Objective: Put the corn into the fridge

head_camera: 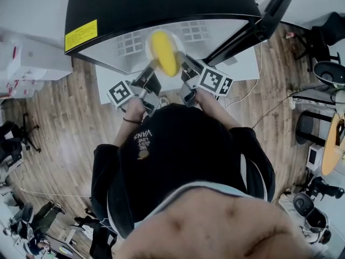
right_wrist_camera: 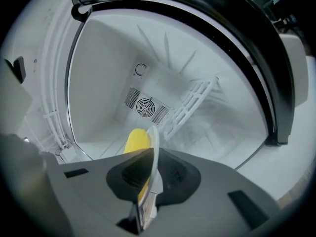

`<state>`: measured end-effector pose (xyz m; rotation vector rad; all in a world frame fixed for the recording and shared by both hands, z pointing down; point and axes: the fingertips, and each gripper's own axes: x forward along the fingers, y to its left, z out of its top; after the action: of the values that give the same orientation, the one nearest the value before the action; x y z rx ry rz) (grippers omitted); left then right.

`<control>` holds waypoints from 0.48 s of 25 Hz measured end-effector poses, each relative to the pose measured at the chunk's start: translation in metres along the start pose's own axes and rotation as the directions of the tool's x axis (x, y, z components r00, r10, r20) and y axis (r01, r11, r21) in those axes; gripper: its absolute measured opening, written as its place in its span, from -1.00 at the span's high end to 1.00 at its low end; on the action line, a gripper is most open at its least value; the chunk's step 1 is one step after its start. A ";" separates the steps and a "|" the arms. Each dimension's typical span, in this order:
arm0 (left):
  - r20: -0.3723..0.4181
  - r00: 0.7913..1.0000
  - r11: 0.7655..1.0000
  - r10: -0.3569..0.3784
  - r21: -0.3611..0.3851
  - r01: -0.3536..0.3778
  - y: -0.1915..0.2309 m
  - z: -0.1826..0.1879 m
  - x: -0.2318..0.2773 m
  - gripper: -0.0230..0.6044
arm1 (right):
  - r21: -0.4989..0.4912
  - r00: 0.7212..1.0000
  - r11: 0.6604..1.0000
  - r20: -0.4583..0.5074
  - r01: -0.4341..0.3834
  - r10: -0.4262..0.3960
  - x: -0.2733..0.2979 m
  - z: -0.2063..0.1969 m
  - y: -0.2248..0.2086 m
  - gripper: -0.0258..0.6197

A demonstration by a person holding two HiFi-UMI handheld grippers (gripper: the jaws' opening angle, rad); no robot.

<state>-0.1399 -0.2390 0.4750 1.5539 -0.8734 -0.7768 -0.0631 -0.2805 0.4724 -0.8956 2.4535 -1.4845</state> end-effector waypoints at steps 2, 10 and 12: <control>0.000 1.000 1.000 -0.003 -0.005 0.003 0.000 0.003 0.002 0.81 | 0.005 1.000 1.000 0.000 0.002 -0.002 0.003 0.001 -0.001 0.84; 0.014 1.000 0.999 -0.006 -0.040 0.006 0.003 0.012 0.009 0.81 | 0.020 1.000 1.000 -0.001 0.005 -0.005 0.013 0.009 -0.003 0.84; 0.020 1.000 0.999 -0.011 -0.053 0.012 0.003 0.013 0.010 0.81 | 0.021 1.000 1.000 -0.003 0.006 -0.006 0.014 0.010 -0.003 0.84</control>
<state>-0.1461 -0.2538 0.4757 1.5079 -0.8519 -0.8184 -0.0692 -0.2970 0.4726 -0.8980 2.4350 -1.5109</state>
